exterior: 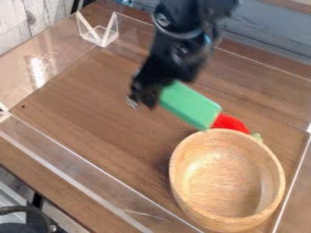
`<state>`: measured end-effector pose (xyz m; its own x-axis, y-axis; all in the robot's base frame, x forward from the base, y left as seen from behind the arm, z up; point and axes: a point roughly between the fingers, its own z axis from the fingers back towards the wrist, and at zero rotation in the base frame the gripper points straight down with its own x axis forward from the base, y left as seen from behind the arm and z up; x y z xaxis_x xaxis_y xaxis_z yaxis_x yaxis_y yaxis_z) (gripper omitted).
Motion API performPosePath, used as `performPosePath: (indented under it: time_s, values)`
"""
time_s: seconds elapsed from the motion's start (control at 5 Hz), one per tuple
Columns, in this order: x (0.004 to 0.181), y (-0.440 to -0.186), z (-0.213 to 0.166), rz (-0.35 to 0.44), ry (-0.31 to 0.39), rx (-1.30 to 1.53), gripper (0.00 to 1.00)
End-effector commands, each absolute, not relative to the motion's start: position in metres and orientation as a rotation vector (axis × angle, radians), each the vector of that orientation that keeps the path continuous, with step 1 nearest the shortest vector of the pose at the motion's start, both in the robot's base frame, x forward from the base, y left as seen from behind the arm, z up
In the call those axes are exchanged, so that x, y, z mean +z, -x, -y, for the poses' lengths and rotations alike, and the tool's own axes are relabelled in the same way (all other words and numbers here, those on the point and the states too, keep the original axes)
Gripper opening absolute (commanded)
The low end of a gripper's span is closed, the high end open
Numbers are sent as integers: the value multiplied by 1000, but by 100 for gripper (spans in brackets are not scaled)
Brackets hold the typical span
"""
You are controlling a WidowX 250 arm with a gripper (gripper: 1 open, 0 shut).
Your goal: Remove the green block from the brown bowl and put it on the table
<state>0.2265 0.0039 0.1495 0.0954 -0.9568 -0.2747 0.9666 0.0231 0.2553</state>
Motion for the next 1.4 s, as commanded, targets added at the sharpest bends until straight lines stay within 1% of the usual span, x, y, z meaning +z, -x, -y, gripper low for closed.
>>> performPosePath:
  time_s: [0.0, 0.2, 0.4, 0.6, 1.0, 1.2]
  values:
    - [166, -243, -15, 48, -498, -1477, 0]
    - [176, -244, -11, 59, -528, -1451, 0]
    - [185, -238, -9, 40, -564, -1361, 0]
    - [198, -228, 8, 7, -578, -1276, 0]
    - [180, -205, 67, 63, -625, -1351, 0]
    - [194, -211, 81, 105, -609, -1324, 0]
